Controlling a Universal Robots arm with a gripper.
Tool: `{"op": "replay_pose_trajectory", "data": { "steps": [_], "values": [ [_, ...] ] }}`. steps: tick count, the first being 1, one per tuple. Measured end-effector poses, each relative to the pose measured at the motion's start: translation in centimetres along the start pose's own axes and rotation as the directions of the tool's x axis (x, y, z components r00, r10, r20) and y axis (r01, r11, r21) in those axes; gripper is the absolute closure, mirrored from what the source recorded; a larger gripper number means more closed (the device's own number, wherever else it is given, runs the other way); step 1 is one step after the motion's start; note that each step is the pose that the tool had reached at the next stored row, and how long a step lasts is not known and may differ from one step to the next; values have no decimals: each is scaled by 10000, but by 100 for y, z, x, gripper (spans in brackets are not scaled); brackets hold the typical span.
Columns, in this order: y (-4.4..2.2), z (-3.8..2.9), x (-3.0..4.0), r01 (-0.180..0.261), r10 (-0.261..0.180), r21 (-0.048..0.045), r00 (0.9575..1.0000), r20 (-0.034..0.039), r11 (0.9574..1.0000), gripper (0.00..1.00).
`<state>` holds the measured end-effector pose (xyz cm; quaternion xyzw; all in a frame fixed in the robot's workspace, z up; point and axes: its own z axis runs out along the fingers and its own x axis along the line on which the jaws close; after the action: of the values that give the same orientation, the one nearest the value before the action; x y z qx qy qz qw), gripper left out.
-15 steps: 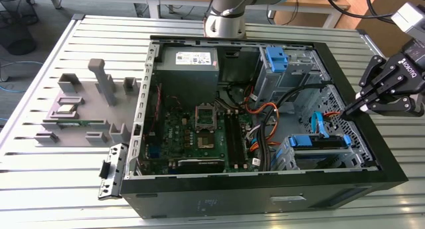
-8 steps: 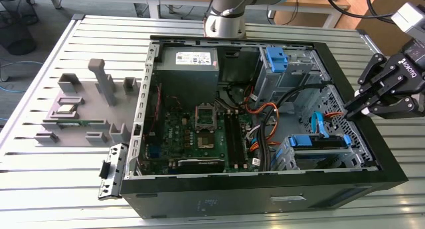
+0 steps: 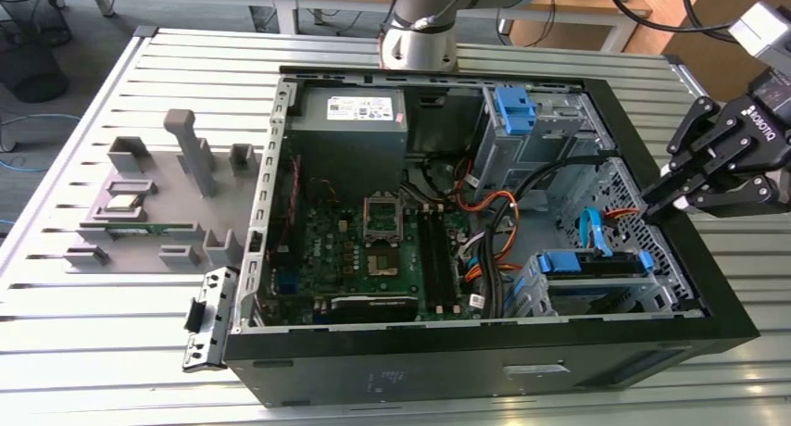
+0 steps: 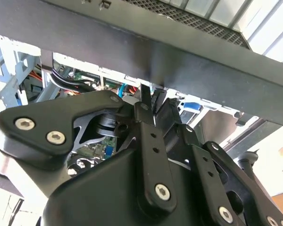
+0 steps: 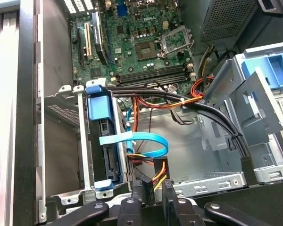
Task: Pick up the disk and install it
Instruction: 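Insert the second disk wire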
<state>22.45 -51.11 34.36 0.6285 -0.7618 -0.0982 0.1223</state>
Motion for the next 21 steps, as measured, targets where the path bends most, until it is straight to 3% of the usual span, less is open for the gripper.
{"op": "replay_pose_trajectory", "data": {
  "steps": [2,7,9,18,20,21],
  "values": [
    [-14,7,-6,-1,1,-41,10000,-12,10000,69],
    [-24,20,-9,-65,61,-189,9997,-235,9998,69],
    [-24,21,-8,-78,71,-226,9996,-277,9997,69],
    [-25,22,-9,-76,70,-234,9996,-278,9997,70],
    [-25,21,-9,-77,70,-235,9996,-280,9997,82],
    [-25,21,-9,-77,71,-236,9996,-279,9997,82]
  ]
}}
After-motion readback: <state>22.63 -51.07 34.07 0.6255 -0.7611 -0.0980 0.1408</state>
